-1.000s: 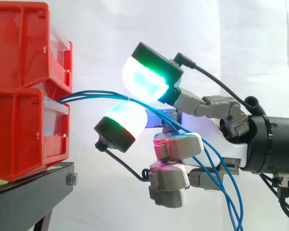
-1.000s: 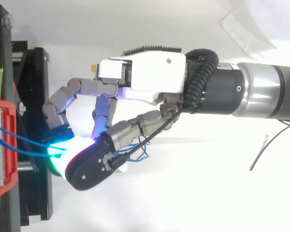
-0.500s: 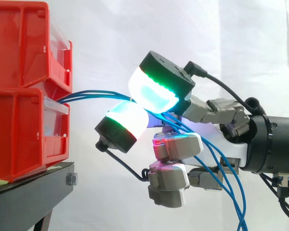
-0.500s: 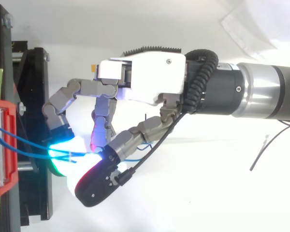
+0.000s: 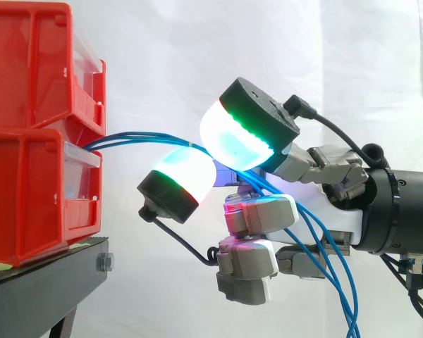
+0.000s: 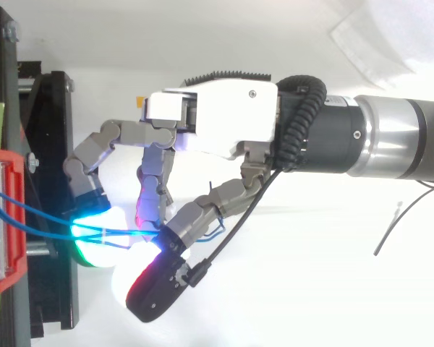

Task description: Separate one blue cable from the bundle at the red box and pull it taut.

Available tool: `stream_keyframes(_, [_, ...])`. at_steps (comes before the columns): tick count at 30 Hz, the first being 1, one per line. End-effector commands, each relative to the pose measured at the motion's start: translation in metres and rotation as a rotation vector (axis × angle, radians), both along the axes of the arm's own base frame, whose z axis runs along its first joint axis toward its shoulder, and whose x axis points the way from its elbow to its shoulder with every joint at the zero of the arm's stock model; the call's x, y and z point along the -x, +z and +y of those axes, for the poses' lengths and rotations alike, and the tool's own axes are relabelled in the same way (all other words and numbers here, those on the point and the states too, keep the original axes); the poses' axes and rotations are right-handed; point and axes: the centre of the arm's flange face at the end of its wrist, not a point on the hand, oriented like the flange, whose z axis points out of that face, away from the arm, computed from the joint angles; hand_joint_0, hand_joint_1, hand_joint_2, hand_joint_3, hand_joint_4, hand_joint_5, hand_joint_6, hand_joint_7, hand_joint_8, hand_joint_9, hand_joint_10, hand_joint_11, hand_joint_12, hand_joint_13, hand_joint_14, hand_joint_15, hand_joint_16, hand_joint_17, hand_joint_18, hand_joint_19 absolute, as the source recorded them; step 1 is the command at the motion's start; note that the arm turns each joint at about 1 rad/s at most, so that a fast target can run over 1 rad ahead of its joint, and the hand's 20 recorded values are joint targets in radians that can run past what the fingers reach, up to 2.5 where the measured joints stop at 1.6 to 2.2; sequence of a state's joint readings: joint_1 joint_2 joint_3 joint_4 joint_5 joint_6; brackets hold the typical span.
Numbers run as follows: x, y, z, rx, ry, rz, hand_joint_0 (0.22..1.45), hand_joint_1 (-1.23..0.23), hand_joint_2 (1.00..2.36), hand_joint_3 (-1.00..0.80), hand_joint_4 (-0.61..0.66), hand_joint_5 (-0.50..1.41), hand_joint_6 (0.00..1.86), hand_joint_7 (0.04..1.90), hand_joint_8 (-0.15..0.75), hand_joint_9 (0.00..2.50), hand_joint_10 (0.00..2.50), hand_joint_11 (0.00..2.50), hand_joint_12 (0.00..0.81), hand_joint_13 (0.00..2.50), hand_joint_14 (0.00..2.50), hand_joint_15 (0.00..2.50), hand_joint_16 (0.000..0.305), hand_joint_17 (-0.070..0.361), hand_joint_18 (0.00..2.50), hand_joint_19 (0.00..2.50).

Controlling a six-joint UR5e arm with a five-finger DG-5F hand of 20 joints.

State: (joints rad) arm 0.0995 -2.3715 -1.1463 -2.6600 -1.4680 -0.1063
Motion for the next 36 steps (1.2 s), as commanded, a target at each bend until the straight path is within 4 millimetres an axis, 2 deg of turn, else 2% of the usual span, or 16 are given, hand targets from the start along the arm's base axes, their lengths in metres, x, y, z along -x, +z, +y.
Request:
stream_keyframes(1, [-0.0001, 0.0002, 0.0002, 0.0, 0.0, 0.0, 0.47, -0.84, 1.0, -0.5, 0.0, -0.09, 0.91, 1.1, 0.318, 1.55, 0.03, 1.05, 0.366, 1.39, 0.03, 0.88, 0.055, 0.124, 1.13, 0.96])
stream_keyframes(6, [-0.0001, 0.0002, 0.0002, 0.0, 0.0, 0.0, 0.55, -0.69, 1.0, -0.5, 0.01, -0.09, 0.88, 1.15, 0.291, 1.52, 0.03, 1.06, 0.345, 1.37, 0.03, 0.88, 0.051, 0.114, 1.07, 0.99])
stream_keyframes(9, [-0.0005, 0.0009, 0.0002, -0.001, 0.0, -0.002, 0.58, -0.67, 1.0, -0.5, -0.01, -0.1, 0.88, 1.17, 0.289, 1.51, 0.03, 1.06, 0.337, 1.36, 0.03, 0.89, 0.05, 0.112, 1.05, 0.99])
stream_keyframes(15, [-0.0005, 0.0009, 0.0003, 0.0, 0.002, -0.002, 0.63, -0.76, 1.0, -0.46, -0.01, -0.1, 0.88, 1.19, 0.289, 1.49, 0.03, 1.06, 0.336, 1.35, 0.03, 0.89, 0.05, 0.112, 1.03, 1.0])
stream_keyframes(18, [-0.0005, 0.0009, 0.0003, 0.0, 0.002, -0.002, 0.7, -0.9, 1.01, -0.37, -0.03, -0.1, 0.88, 1.24, 0.283, 1.45, 0.03, 1.06, 0.334, 1.33, 0.03, 0.89, 0.049, 0.111, 1.02, 0.98])
stream_keyframes(21, [-0.0005, 0.0009, 0.0003, 0.0, 0.002, -0.002, 0.76, -0.94, 1.0, -0.46, -0.13, -0.11, 0.9, 1.24, 0.26, 1.41, 0.03, 1.07, 0.327, 1.3, 0.03, 0.89, 0.048, 0.108, 0.99, 0.95])
stream_keyframes(23, [-0.0005, 0.0009, 0.0003, 0.0, 0.002, -0.002, 0.77, -0.95, 1.0, -0.5, -0.16, -0.12, 0.91, 1.21, 0.256, 1.41, 0.03, 1.06, 0.319, 1.29, 0.03, 0.88, 0.048, 0.108, 0.98, 0.93])
stream_keyframes(26, [-0.0005, 0.0009, 0.0003, 0.0, 0.002, -0.002, 0.7, -0.95, 1.0, -0.5, -0.11, -0.12, 0.91, 1.17, 0.258, 1.4, 0.03, 1.06, 0.317, 1.28, 0.03, 0.89, 0.048, 0.108, 0.97, 0.94])
stream_keyframes(27, [-0.0003, 0.0007, 0.0003, 0.0, 0.002, -0.001, 0.63, -0.93, 1.0, -0.5, -0.03, -0.11, 0.9, 1.16, 0.264, 1.41, 0.03, 1.06, 0.321, 1.28, 0.03, 0.89, 0.048, 0.108, 0.97, 0.95])
stream_keyframes(30, [-0.0008, 0.0015, 0.0016, 0.0, 0.003, -0.002, 0.53, -0.87, 1.0, -0.5, -0.01, -0.11, 0.9, 1.15, 0.281, 1.44, 0.03, 1.05, 0.348, 1.31, 0.03, 0.88, 0.053, 0.119, 0.99, 0.96])
stream_keyframes(35, [-0.0017, 0.0033, 0.0029, 0.004, 0.004, -0.004, 0.49, -0.74, 1.0, -0.5, 0.0, -0.1, 0.89, 1.13, 0.296, 1.47, 0.03, 1.03, 0.36, 1.34, 0.03, 0.88, 0.056, 0.126, 1.03, 0.96])
stream_keyframes(36, [-0.0016, 0.0033, 0.0017, 0.007, 0.002, -0.004, 0.5, -0.66, 1.0, -0.5, 0.01, -0.1, 0.88, 1.14, 0.293, 1.47, 0.03, 1.03, 0.358, 1.34, 0.03, 0.88, 0.056, 0.125, 1.02, 0.96])
